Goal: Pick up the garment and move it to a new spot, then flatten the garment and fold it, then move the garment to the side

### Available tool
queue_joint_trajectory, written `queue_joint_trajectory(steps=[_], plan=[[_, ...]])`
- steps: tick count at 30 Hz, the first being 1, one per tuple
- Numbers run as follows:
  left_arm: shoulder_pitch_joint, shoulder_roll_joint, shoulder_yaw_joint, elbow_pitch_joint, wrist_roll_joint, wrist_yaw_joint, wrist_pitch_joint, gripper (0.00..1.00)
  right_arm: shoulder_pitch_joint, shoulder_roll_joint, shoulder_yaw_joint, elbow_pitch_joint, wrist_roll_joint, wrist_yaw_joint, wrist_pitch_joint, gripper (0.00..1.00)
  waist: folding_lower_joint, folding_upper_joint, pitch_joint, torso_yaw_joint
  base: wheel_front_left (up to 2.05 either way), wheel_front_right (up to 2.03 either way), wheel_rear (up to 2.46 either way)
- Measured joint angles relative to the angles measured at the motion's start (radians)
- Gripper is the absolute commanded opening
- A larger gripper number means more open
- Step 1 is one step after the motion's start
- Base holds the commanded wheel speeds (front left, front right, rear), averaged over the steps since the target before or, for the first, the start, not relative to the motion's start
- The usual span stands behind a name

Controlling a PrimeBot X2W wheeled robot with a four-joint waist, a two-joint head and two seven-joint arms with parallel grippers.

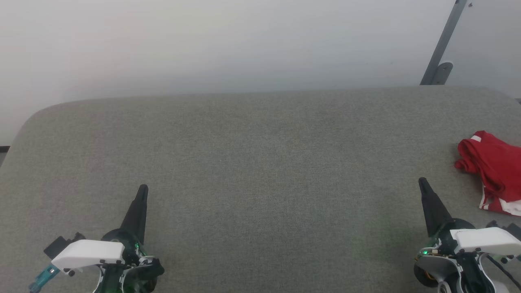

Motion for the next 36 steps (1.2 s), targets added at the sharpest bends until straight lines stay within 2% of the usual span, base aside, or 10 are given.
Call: queue_joint_trajectory(steps=[36], plan=[[0.0, -0.001, 0.002, 0.0, 0.001, 0.0, 0.001, 0.0, 0.0, 0.0, 0.0, 0.0, 0.0, 0.0, 0.0, 0.0, 0.0, 0.0, 0.0, 0.0, 0.0, 0.0, 0.0]])
